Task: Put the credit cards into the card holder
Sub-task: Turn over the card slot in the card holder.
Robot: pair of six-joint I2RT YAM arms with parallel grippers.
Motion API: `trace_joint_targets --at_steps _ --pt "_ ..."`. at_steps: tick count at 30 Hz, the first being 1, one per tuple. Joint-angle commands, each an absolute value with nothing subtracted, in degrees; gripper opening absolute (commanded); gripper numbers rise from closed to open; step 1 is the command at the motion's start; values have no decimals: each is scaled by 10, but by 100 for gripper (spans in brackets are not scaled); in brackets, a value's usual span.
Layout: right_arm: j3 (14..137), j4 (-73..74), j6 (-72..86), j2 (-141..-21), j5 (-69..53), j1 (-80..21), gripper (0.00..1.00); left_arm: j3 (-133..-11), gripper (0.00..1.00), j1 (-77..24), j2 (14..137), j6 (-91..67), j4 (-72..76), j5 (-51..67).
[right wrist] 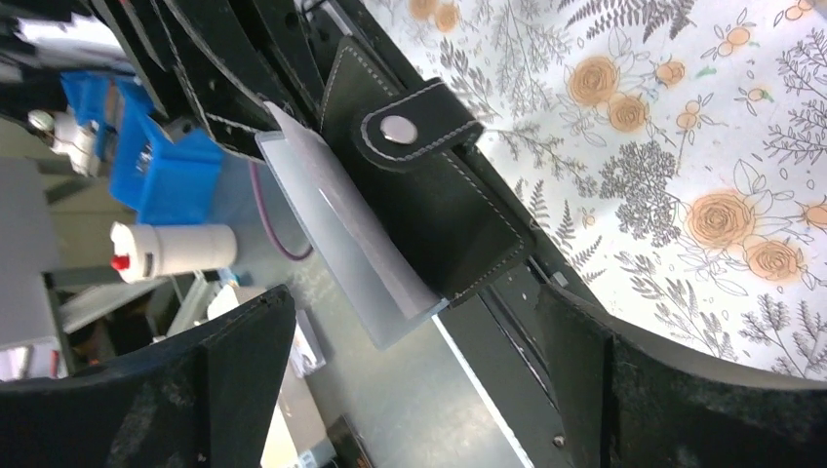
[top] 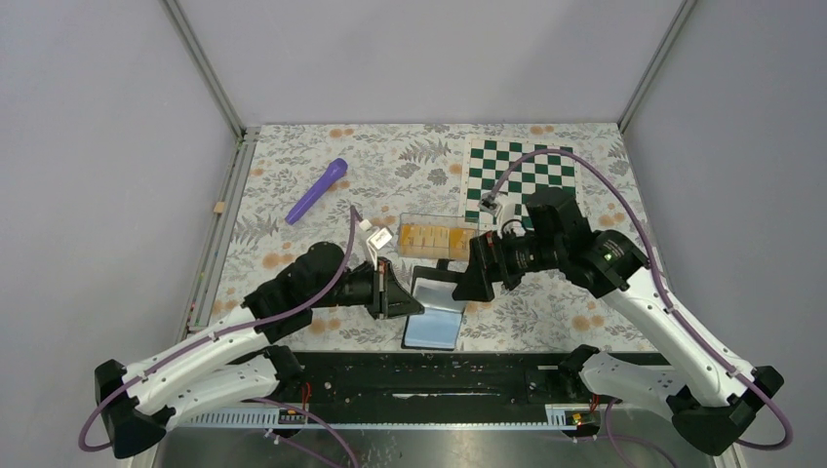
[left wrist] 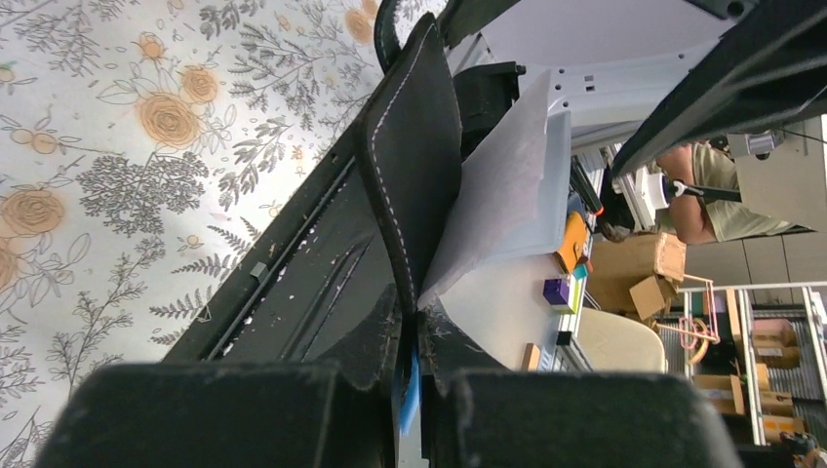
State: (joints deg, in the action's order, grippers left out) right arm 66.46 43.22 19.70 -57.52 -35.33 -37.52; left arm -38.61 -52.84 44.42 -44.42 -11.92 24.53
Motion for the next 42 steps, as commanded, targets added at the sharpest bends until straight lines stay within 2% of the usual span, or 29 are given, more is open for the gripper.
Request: trace_joint_targets --at_steps 1,14,24,32,34,36,39,42 --pt "704 481 134 -592 -297 -426 99 -440 0 -529 472 -440 -113 303" --pt "717 499 98 -633 -251 -459 100 -473 0 -532 505 -428 -84 396" --pt "722 493 91 -653 -343 -459 99 -480 0 -541 502 -412 -84 455" --pt "711 459 118 -648 -467 -459 99 -467 0 -544 494 -402 -94 429" --pt "710 460 124 -648 -489 -459 94 -461 0 -544 493 -403 -98 416" --pt "704 460 131 -648 -505 -459 85 -458 0 -544 492 -406 -98 405" --pt "690 459 137 -650 -518 -459 67 -458 0 -543 491 -406 -97 396" --pt "677 459 139 -648 -515 -461 53 -460 0 -544 491 -404 -98 390"
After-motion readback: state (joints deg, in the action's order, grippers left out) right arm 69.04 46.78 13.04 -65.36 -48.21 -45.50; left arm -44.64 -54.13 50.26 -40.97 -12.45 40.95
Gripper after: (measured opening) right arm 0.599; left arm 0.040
